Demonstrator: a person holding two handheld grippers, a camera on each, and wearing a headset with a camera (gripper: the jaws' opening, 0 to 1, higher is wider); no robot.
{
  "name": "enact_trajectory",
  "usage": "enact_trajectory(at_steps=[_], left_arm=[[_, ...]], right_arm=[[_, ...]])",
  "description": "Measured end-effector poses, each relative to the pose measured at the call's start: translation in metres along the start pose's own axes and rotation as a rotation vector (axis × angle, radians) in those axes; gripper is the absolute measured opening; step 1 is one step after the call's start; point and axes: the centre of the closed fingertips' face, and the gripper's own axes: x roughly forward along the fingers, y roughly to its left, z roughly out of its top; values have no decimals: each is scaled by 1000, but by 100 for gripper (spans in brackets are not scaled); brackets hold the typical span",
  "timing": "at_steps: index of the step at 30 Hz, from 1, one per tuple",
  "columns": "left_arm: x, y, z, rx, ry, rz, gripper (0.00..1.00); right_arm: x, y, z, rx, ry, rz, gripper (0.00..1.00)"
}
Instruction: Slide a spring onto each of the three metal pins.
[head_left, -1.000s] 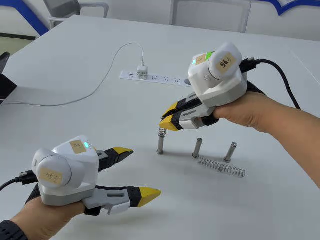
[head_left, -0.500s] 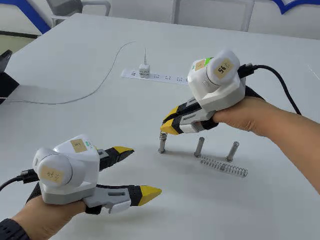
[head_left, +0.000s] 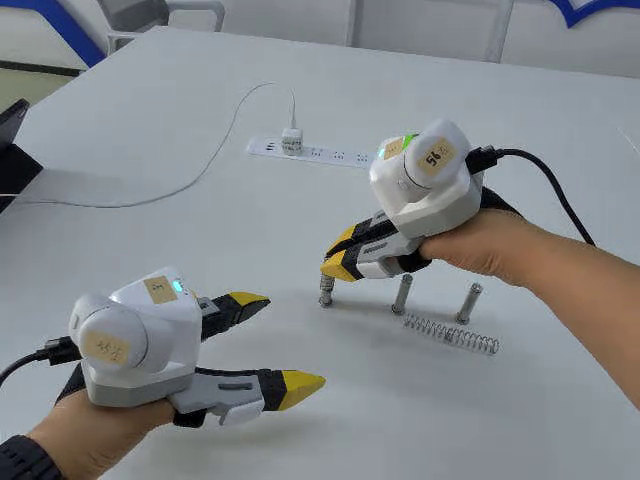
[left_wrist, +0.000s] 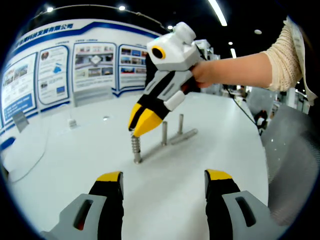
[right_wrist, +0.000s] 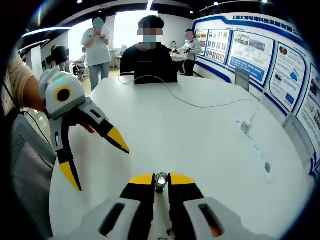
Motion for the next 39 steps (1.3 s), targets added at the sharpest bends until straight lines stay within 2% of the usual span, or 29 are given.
enact_trajectory(at_steps=[26, 39], left_arm=[[-1, 1, 0, -5, -2, 3, 67], [-2, 2, 1, -3, -2, 4, 67]], right_arm=[[14, 1, -13, -15, 46, -11, 12], [16, 2, -13, -3, 44, -12, 13]])
